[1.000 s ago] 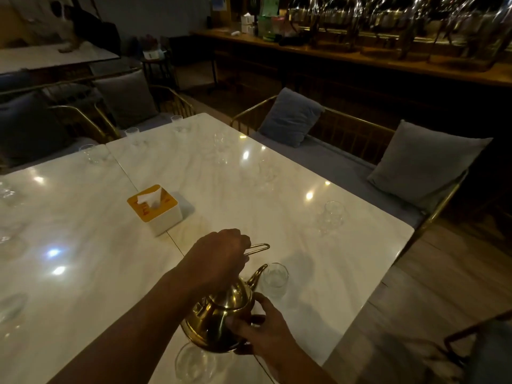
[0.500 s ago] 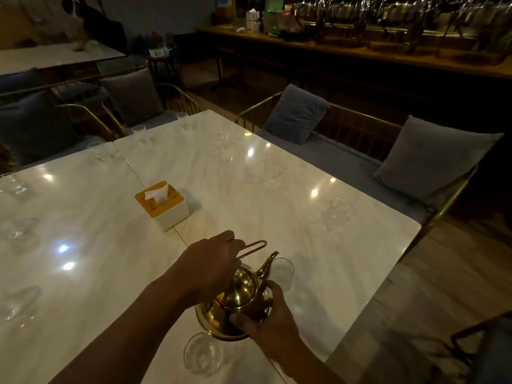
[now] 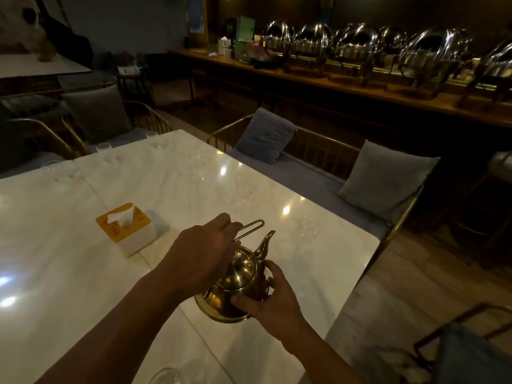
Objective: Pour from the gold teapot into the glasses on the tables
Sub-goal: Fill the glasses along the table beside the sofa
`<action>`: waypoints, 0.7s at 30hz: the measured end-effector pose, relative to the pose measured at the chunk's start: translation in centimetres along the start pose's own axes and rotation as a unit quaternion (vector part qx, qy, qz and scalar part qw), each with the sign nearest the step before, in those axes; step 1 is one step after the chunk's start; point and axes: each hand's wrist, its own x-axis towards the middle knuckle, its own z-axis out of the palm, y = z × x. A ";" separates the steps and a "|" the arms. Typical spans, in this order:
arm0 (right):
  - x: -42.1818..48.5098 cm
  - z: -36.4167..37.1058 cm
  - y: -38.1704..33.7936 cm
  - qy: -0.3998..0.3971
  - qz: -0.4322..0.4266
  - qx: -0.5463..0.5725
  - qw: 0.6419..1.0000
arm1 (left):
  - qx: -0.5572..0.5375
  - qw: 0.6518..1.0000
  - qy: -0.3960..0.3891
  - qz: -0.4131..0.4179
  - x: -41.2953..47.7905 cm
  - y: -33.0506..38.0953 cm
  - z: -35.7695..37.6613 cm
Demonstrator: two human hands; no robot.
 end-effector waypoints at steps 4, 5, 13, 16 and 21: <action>3.3 -3.4 -0.3 -0.002 -0.010 0.007 1.000 | 0.008 1.000 0.007 0.007 4.2 1.2 0.5; 4.4 -4.3 -0.2 -0.007 -0.010 0.012 1.000 | 0.026 1.000 -0.002 0.014 5.3 1.5 0.9; 12.7 -11.9 2.1 -0.044 0.037 0.033 0.998 | -0.001 0.998 -0.031 -0.047 14.8 4.9 4.9; 15.0 -14.0 2.9 -0.060 0.034 0.016 0.997 | -0.013 0.997 -0.033 -0.066 17.9 5.7 6.6; 17.5 -16.5 4.2 -0.092 0.052 0.030 0.994 | -0.006 0.994 -0.063 -0.086 21.7 7.0 8.3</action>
